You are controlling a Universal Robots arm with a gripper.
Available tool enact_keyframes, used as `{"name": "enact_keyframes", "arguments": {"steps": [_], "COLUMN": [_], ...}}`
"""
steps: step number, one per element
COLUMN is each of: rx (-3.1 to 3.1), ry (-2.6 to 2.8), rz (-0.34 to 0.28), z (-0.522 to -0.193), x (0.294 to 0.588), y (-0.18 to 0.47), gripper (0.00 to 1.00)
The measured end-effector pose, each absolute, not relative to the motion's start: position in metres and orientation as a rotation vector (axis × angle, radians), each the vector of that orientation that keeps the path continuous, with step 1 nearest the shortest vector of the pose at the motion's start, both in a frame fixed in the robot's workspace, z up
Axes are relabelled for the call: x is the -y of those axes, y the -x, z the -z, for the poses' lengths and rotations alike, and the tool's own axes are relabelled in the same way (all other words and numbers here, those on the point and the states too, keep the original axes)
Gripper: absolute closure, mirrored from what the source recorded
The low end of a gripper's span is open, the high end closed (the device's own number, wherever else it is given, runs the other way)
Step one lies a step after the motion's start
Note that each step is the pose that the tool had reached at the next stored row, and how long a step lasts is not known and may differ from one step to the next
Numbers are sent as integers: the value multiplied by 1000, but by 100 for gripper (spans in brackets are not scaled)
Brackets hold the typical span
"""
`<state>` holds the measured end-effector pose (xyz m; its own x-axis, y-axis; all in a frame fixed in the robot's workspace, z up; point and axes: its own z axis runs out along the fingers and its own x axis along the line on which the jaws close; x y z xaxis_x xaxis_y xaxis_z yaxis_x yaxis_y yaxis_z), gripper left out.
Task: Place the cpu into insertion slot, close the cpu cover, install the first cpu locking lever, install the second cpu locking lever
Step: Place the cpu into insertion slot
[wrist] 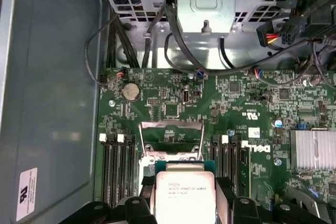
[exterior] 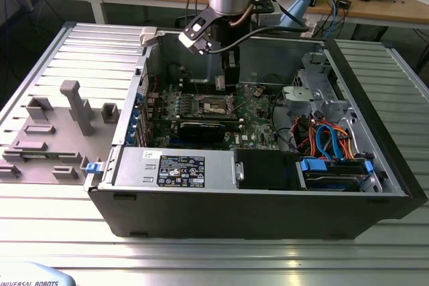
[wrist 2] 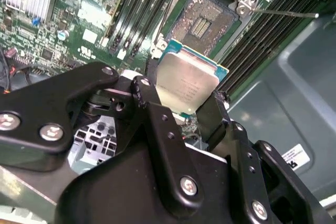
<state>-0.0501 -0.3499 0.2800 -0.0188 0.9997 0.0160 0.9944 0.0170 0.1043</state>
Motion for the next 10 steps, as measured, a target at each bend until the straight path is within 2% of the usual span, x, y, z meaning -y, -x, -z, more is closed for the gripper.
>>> {"name": "enact_keyframes", "arguments": {"steps": [10], "rx": [-2193], "ry": [-2159], "rz": [-132], "z": [-279], "x": [350], "y": [50], "gripper": [46]}}
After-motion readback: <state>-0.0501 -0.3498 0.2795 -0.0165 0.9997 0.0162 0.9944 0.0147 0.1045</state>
